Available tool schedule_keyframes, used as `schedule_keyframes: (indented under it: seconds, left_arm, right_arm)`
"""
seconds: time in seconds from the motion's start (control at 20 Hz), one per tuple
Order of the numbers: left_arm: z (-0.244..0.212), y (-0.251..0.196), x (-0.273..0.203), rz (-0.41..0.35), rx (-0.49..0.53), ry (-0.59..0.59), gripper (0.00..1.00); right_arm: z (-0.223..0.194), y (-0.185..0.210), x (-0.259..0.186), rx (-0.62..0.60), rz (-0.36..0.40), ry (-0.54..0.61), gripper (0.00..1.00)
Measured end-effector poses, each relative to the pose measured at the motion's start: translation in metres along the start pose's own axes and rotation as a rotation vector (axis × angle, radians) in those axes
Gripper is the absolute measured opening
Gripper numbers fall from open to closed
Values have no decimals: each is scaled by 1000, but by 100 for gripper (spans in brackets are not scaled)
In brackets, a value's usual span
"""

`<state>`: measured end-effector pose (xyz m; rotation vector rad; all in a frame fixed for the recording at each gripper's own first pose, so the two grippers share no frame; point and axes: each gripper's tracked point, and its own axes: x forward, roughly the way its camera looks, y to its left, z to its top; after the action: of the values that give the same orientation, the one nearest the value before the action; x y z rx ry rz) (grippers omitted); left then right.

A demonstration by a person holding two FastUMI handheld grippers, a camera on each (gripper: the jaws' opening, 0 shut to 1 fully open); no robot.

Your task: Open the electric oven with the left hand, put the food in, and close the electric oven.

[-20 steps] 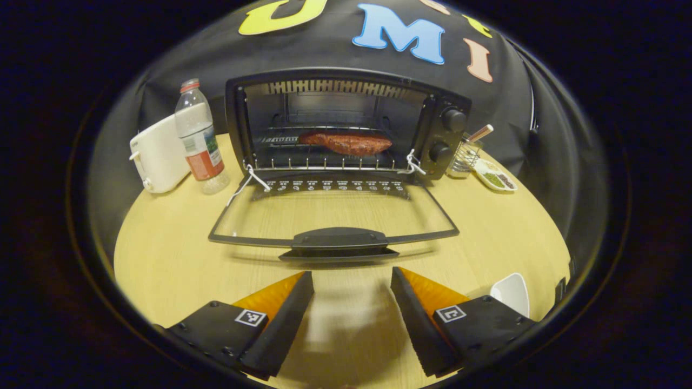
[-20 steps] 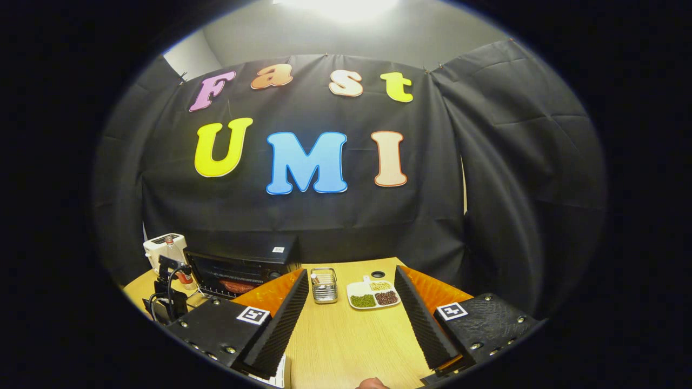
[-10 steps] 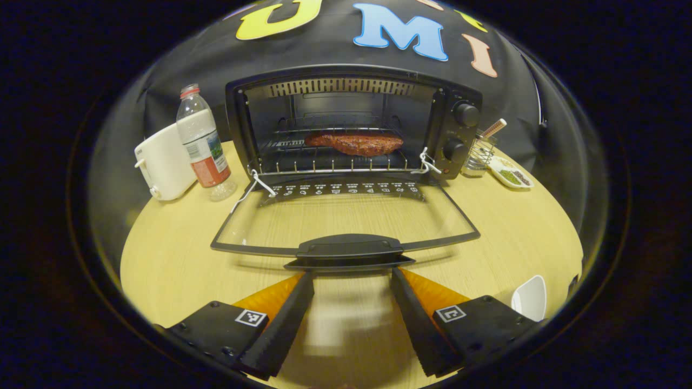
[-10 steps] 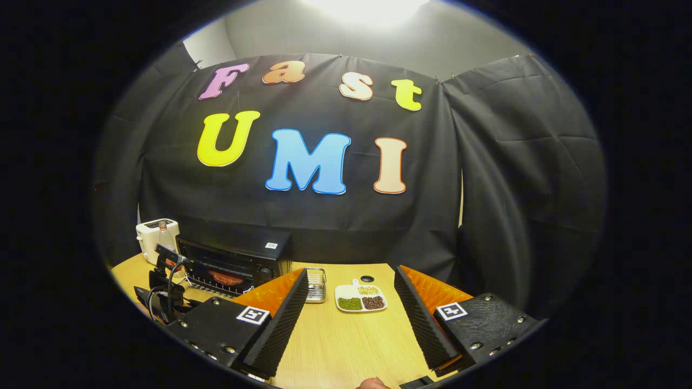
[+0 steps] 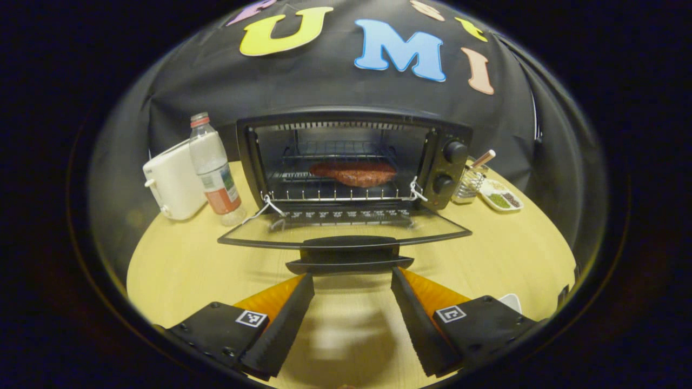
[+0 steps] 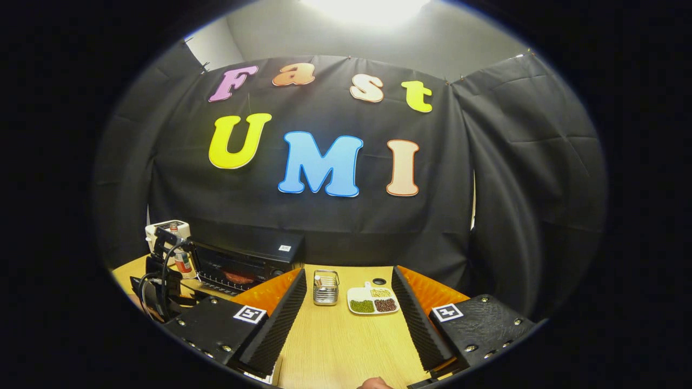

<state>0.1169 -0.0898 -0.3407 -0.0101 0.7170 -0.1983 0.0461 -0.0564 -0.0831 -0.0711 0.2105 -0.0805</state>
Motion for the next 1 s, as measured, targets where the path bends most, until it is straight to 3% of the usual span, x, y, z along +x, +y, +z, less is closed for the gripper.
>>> schedule_keyframes:
  seconds: [0.35,1.0]
  left_arm:
    - [39,1,-12,33,69,-79,97]
    - [119,3,-6,21,73,-231,97]
  right_arm:
    - [-6,-3,4,25,-4,15,96]
    - [-1,-4,12,42,-27,16,96]
